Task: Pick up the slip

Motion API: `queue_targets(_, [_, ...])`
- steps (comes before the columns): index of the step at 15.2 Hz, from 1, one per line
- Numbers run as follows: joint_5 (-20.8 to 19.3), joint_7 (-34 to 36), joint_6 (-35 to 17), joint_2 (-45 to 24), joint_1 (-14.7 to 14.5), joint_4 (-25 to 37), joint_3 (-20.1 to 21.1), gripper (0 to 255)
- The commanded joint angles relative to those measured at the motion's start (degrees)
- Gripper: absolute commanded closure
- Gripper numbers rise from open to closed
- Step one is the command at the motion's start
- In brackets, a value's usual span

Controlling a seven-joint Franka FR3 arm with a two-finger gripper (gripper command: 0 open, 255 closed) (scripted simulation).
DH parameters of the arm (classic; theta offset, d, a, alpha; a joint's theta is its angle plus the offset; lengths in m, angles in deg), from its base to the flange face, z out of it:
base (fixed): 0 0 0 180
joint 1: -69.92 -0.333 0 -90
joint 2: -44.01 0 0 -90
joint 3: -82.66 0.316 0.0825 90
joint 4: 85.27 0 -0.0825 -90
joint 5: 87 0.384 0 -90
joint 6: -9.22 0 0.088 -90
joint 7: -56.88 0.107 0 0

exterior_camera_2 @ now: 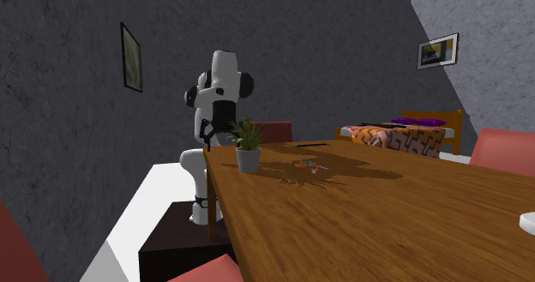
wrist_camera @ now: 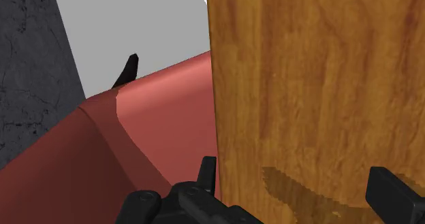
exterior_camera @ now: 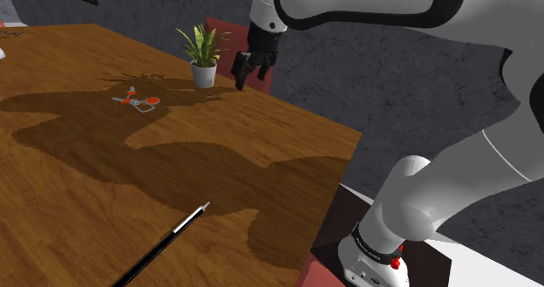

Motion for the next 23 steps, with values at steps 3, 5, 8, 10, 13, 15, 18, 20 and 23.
queue_targets(3, [0.0,2.4,-2.1,-5.5,-1.4,4.8,3.1,0])
queue_targets(5, [-0.4,3.5,-3.0,-8.4,-2.1,7.4,4.5,0])
queue_targets(8, [-1.3,5.2,-4.0,-12.8,-3.0,11.7,6.6,0])
queue_targets(10, [-2.3,6.4,-4.4,-15.8,-3.8,14.9,8.0,0])
queue_targets(13, [-4.1,8.2,-4.8,-20.6,-5.0,20.0,9.9,0])
queue_targets(15, [-5.5,9.5,-4.8,-23.9,-6.0,23.8,11.1,0])
queue_targets(18, [-8.1,11.3,-4.3,-29.2,-7.9,30.1,12.7,0])
queue_targets(20, [-10.1,12.4,-3.7,-32.9,-9.5,34.7,13.5,0])
queue_targets(23, [-11.1,13.0,-4.0,-34.8,-10.4,36.3,13.9,0])
